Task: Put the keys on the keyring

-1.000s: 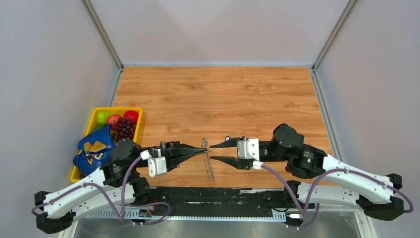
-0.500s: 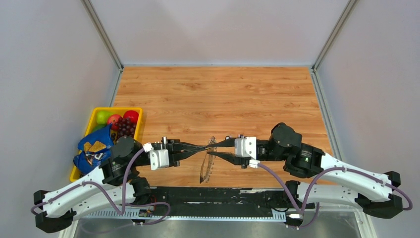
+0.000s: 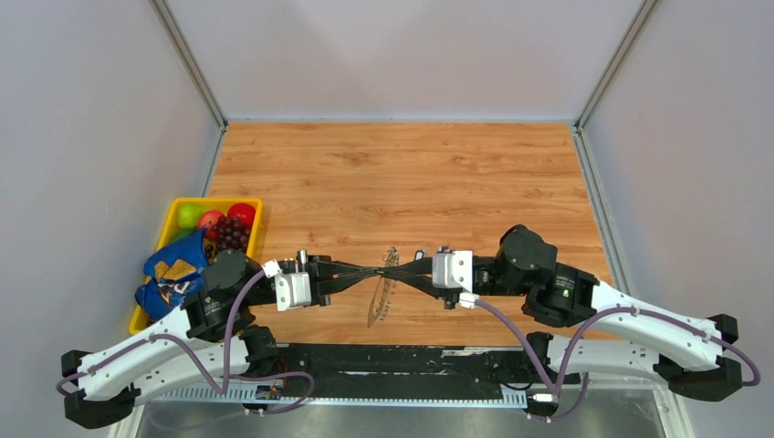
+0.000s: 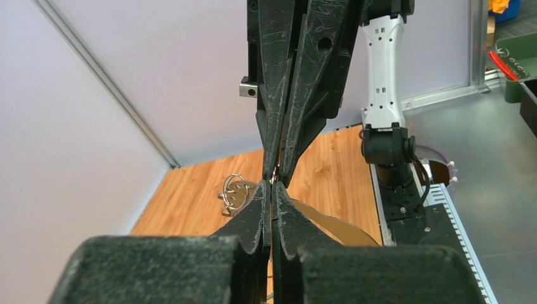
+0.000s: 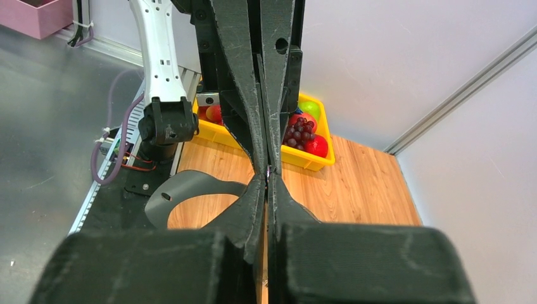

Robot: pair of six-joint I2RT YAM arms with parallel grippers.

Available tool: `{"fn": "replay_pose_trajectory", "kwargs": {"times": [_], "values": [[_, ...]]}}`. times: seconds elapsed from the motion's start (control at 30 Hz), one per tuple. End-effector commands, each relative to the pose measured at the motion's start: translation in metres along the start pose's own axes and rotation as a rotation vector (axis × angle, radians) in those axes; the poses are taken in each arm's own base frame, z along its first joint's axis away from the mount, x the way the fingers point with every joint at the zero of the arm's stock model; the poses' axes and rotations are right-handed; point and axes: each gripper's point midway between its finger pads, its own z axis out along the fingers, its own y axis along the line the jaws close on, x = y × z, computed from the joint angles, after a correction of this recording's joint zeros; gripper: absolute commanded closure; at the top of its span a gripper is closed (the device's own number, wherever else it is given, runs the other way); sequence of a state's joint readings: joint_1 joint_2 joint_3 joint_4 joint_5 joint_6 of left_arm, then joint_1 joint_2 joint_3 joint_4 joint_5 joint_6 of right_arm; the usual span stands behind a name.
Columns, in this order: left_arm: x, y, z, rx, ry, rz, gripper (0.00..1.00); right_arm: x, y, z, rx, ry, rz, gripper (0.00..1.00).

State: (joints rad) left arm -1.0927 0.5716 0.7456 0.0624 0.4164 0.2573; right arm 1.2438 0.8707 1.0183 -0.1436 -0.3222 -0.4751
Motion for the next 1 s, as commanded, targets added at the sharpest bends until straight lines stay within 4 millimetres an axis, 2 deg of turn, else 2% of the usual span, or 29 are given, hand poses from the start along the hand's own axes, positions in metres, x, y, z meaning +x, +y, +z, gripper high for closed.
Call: {"fn": "replay_pose_trajectory", "kwargs": {"times": [0.0,0.07,0.13,0.2,0.27,0.4,0.47,0.6,0.97], "values": [[-0.027,0.006,-0.002,-0.013,-0.060,0.007,1.00,-0.028,-0.013,-0.004,0.046,-0.066,-0.028,1.00],[-0.028,0.005,-0.003,-0.006,-0.055,0.011,1.00,-0.030,-0.012,-0.007,0.044,-0.076,-0.028,1.00],[-0.029,0.000,-0.006,0.018,-0.049,0.024,0.95,-0.032,-0.010,-0.009,0.037,-0.084,-0.025,1.00],[-0.031,-0.005,-0.009,0.044,-0.057,0.032,0.83,-0.033,-0.008,-0.009,0.033,-0.087,-0.022,1.00],[-0.034,-0.009,-0.012,0.061,-0.069,0.036,0.78,-0.031,-0.007,-0.010,0.031,-0.085,-0.019,1.00],[-0.043,-0.014,-0.021,0.071,-0.103,0.049,0.72,-0.034,-0.005,-0.013,0.025,-0.098,-0.011,1.00],[-0.048,-0.013,-0.026,0.054,-0.118,0.058,0.71,-0.038,-0.004,-0.016,0.023,-0.108,-0.008,1.00],[-0.043,-0.012,-0.029,0.041,-0.093,0.050,0.70,-0.046,0.000,-0.020,0.000,-0.137,-0.002,1.00],[-0.029,-0.009,-0.018,0.033,-0.073,0.032,0.71,-0.058,0.011,-0.033,-0.045,-0.189,-0.011,1.00]]}}
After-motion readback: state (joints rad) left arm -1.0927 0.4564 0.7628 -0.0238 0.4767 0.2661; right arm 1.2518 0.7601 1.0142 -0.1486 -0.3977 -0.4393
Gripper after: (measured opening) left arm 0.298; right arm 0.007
